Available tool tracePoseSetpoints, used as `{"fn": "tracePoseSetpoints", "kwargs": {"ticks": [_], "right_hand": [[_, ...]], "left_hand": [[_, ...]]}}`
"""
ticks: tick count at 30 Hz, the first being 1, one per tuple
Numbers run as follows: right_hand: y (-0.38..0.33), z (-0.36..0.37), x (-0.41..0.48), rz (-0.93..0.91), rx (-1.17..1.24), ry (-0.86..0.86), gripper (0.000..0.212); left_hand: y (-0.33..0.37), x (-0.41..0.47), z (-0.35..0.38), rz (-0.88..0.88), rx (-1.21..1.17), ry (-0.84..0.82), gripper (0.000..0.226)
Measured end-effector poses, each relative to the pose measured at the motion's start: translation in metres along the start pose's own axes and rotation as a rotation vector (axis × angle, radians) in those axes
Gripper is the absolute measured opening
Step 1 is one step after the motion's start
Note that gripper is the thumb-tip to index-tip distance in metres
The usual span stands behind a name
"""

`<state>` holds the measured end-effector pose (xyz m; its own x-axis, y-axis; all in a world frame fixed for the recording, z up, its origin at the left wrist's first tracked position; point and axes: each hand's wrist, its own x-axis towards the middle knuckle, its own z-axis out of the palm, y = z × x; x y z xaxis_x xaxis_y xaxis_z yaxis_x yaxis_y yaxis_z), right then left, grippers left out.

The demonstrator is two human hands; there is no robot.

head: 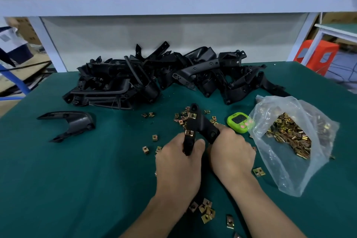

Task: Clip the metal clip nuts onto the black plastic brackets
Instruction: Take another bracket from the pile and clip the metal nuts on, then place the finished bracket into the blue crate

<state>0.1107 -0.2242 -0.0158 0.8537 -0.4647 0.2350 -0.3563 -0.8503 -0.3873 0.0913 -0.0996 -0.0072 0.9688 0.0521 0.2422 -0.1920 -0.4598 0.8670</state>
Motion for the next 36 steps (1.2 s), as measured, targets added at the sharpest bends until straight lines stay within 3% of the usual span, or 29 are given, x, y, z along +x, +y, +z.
{"fn": "tracePoseSetpoints", "kwargs": {"ticks": [6,11,15,20,27,32,36], "right_hand": [[0.000,0.000,-0.001,-0.044,-0.007,-0.043,0.029],[-0.002,0.002,-0.007,-0.097,0.075,-0.052,0.022],[-0.002,0.002,-0.007,-0.172,0.153,-0.075,0.023],[0.002,0.008,-0.011,-0.252,0.148,-0.070,0.021],[-0.005,0.011,-0.012,-0.290,0.034,-0.094,0.021],[-0.003,-0.026,-0.015,-0.251,0.302,-0.309,0.024],[0.013,-0.074,-0.034,-0.220,0.559,-0.331,0.024]], "left_hand": [[-0.013,0.008,-0.006,0.201,0.293,0.025,0.035],[-0.019,0.017,-0.014,0.350,0.361,0.081,0.041],[-0.020,0.014,-0.014,0.232,0.314,0.028,0.025],[-0.022,0.019,-0.015,0.317,0.284,0.036,0.065],[-0.028,0.016,-0.016,0.304,0.208,-0.073,0.069],[-0.012,0.013,-0.018,0.317,0.057,0.034,0.070],[0.015,0.001,-0.014,0.247,-0.135,0.072,0.072]]}}
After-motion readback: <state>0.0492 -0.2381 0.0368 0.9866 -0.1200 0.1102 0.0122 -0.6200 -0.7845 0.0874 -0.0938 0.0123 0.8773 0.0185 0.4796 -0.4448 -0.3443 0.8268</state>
